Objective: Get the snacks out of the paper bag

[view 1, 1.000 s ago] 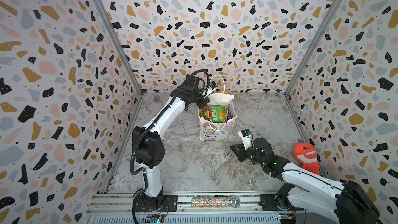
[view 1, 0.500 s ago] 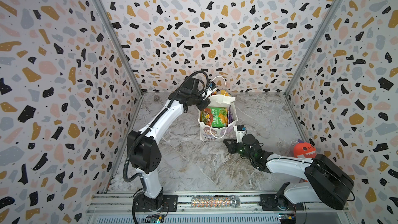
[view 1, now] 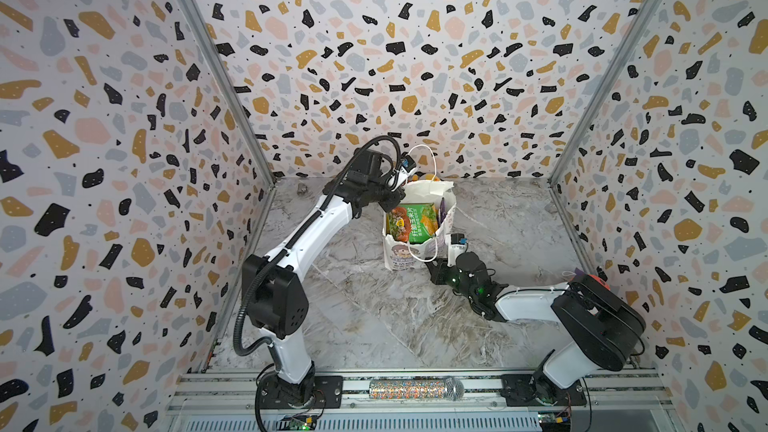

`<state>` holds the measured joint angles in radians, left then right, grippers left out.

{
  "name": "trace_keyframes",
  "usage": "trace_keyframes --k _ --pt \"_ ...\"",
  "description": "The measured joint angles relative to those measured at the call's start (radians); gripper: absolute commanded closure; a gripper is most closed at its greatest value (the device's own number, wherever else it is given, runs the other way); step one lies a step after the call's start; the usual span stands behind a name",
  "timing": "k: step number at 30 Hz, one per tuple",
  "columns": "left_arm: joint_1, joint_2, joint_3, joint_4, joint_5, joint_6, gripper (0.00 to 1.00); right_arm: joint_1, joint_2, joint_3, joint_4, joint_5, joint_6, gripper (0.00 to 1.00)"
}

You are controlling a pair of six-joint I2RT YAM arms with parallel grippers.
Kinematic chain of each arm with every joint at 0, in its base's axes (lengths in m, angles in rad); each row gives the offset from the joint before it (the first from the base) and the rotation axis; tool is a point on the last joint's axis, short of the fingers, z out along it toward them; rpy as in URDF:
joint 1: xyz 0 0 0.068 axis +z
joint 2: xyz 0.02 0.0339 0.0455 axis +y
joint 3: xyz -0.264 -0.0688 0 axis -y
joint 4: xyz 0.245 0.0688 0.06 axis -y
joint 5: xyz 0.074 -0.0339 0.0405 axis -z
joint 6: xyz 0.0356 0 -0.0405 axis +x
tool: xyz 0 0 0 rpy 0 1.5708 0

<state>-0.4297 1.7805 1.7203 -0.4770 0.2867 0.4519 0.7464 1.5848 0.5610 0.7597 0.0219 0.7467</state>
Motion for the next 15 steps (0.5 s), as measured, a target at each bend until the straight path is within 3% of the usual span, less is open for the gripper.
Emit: trace_keyframes --k 5,10,12,14,15 --pt "0.0 -0.003 0.0 0.015 0.006 0.005 1.0 0.002 -0.029 0.002 0.002 -0.014 -0.061 0.72" --pt "-0.004 -0.063 -0.084 0.07 0.016 0.005 1.0 0.024 -0.237 -0.018 -0.093 -0.023 -0.182 0.57" --pt "-0.005 -0.086 -0.107 0.081 0.015 0.008 0.82 0.031 -0.382 -0.057 -0.121 -0.021 -0.237 0.51" --pt "-0.004 -0.09 -0.105 0.097 0.015 0.021 0.75 0.037 -0.516 -0.1 -0.149 -0.013 -0.281 0.49" --pt "-0.002 -0.09 -0.093 0.1 0.019 0.027 0.63 0.037 -0.584 -0.125 -0.164 -0.007 -0.303 0.47"
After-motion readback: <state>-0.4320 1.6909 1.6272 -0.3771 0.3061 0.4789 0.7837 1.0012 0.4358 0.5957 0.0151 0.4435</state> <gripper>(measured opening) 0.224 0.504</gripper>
